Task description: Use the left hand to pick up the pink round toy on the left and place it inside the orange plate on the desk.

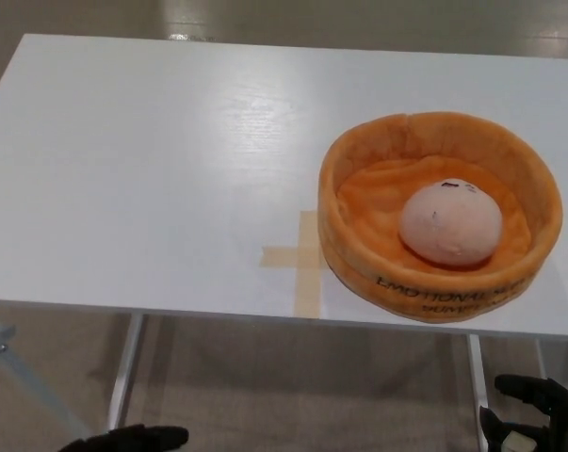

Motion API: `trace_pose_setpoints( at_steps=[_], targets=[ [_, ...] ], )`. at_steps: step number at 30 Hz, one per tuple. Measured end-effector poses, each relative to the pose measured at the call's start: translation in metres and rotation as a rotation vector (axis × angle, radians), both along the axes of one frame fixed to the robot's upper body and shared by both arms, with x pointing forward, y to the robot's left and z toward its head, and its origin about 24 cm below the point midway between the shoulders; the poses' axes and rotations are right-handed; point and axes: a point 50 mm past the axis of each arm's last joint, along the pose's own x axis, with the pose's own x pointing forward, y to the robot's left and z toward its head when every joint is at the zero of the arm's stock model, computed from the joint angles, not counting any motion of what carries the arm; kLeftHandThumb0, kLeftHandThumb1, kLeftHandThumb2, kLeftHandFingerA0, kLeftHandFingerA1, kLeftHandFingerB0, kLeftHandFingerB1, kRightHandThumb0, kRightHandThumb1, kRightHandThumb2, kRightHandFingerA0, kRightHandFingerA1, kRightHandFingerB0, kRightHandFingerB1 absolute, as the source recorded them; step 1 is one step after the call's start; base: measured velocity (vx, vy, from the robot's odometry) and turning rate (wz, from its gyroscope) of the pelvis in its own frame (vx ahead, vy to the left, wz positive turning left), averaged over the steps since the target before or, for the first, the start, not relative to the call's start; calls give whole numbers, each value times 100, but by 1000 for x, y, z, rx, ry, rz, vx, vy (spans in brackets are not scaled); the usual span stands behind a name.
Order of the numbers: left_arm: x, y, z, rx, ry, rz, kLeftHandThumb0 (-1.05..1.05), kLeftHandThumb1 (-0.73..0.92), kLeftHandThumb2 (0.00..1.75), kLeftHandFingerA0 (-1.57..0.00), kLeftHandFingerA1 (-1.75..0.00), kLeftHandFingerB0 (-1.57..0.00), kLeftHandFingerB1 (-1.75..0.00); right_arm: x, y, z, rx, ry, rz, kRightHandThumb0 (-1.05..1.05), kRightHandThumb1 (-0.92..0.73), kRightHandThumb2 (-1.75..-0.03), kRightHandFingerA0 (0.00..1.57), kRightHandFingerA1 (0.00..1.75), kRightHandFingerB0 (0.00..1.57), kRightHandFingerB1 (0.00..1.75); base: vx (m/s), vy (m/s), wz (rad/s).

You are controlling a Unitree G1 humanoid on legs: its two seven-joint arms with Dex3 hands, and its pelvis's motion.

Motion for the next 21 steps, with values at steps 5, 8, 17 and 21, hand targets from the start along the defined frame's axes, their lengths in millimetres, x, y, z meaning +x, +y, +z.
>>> trace_pose_setpoints(
  at_steps=[5, 8, 17, 21],
  targets=[
    [8, 6, -1, 74, 13, 82, -43, 52, 56, -41, -35, -39, -33, 0, 0, 0, 1, 0, 1, -28, -31, -95, 58, 90, 57, 87, 0, 0, 0],
    [12, 12, -2, 114, 19, 149, -46, 51, 56, -41, -35, -42, -34, 0, 0, 0, 2, 0, 1, -29, -31, -91, 52, 104, 50, 98, 0, 0, 0],
    [16, 16, -5, 184, 13, 322, -70, 58, 89, -39, -50, -37, -47, -2, 0, -2, 5, 7, 4, -27, -32, -91, 51, 105, 48, 97, 0, 0, 0],
    [14, 10, -10, 211, 10, 355, -70, 62, 98, -37, -51, -31, -47, -6, -1, -4, 7, 17, 3, -28, -35, -89, 52, 104, 48, 95, 0, 0, 0]
  ],
)
